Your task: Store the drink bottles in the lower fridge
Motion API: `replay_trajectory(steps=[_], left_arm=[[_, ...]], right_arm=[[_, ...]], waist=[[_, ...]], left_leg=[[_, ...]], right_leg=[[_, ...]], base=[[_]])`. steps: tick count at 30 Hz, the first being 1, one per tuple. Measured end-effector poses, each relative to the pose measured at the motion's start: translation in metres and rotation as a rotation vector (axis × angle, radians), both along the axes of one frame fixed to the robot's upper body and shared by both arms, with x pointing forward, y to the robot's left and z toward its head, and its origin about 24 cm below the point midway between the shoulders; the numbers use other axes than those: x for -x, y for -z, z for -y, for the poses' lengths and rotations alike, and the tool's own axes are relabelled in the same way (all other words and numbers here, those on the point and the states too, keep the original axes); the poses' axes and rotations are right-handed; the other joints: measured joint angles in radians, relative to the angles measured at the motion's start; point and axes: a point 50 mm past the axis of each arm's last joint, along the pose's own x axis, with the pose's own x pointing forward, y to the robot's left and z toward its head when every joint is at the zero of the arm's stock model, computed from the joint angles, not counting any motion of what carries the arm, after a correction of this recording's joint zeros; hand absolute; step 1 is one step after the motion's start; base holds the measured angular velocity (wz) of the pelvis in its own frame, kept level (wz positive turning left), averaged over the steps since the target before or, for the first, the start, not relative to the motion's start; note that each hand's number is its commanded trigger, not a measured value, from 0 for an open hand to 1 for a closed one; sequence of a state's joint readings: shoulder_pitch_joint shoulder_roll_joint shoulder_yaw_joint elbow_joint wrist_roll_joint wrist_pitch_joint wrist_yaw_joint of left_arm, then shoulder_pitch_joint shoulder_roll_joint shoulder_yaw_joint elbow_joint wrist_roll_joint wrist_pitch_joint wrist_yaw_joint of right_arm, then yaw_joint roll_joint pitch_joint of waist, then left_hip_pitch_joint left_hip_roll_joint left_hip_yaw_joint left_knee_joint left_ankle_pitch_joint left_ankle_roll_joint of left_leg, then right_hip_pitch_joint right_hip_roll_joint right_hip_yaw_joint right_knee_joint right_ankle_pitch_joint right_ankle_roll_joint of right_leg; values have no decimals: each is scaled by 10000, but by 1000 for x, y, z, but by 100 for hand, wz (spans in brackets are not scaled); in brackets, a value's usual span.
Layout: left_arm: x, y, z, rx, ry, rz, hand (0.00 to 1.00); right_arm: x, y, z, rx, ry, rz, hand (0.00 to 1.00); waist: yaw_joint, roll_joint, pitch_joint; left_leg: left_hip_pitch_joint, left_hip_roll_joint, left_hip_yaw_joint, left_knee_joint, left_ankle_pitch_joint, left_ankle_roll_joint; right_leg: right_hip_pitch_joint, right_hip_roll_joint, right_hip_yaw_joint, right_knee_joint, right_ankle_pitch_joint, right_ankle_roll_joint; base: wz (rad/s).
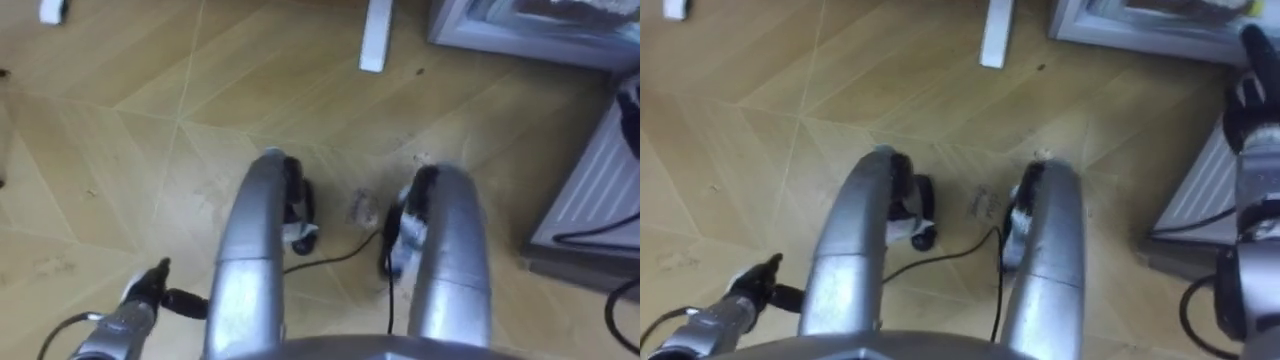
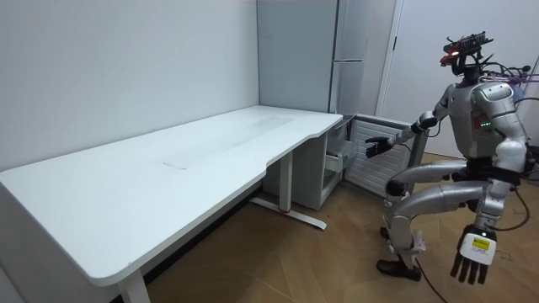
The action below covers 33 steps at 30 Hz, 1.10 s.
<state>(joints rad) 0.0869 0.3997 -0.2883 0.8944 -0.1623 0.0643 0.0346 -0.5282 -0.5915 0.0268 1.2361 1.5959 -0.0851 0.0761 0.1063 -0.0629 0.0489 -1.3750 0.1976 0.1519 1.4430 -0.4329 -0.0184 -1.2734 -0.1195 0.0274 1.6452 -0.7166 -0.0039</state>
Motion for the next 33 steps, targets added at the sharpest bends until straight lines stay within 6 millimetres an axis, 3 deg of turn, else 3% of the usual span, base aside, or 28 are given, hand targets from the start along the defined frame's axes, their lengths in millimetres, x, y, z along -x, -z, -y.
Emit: replay_trajectory(steps=[1,3,5,6,7,10,13,20,29,33], left_arm=[[4,1,4,178,66,-27,0],[20,6,9,480,1,-401,0],[37,10,9,540,-124,-823,0],[44,12,7,475,-214,-1060,0],[47,13,5,413,-299,-1180,0],[46,12,2,375,-459,-999,0],[42,8,-3,378,-715,-601,0],[46,5,-13,519,-1449,-403,0],[75,9,-13,561,-1749,-1061,0],[93,10,-12,559,-1828,-1499,0]], right_arm=[[-6,-6,-2,309,-238,88,0],[-13,-11,-8,772,-782,66,0],[-25,-23,-16,905,-1198,624,0],[-28,-27,-19,840,-1065,735,0],[-30,-29,-19,877,-1008,790,0],[-33,-35,-21,890,-911,835,0],[-38,-42,-23,877,-816,846,0],[-55,-61,-30,780,-566,751,0],[-56,-63,-30,775,-54,300,0],[-57,-64,-34,1166,-142,-37,0]], waist=[[5,118,36],[107,100,32],[139,73,35],[140,57,30],[107,44,35],[28,35,39],[22,-7,49],[89,-1,47],[506,35,38],[630,43,36]], left_leg=[[-298,29,-269,120,8,-13],[-198,-33,-424,22,26,-40],[-93,-92,-541,52,120,-98],[-93,-262,-646,89,251,-19],[-113,-393,-679,169,251,188],[-84,-386,-369,232,40,500],[57,-364,-108,271,-145,652],[132,-314,-35,376,-194,712],[436,-289,-7,359,-232,646],[719,-372,70,149,-180,568]], right_leg=[[-46,251,-138,32,34,-105],[106,524,-156,-167,286,-288],[222,516,-248,-264,333,-387],[252,496,-288,-301,346,-460],[247,462,-284,-305,278,-381],[211,272,-224,-389,194,-192],[218,100,-101,-403,164,-42],[211,-26,-107,-326,172,13],[414,-54,-93,-288,178,1],[611,-138,-44,-401,159,86]], base=[[28],[-7],[-30],[-23],[-18],[-14],[-14],[-3],[-1],[2]])
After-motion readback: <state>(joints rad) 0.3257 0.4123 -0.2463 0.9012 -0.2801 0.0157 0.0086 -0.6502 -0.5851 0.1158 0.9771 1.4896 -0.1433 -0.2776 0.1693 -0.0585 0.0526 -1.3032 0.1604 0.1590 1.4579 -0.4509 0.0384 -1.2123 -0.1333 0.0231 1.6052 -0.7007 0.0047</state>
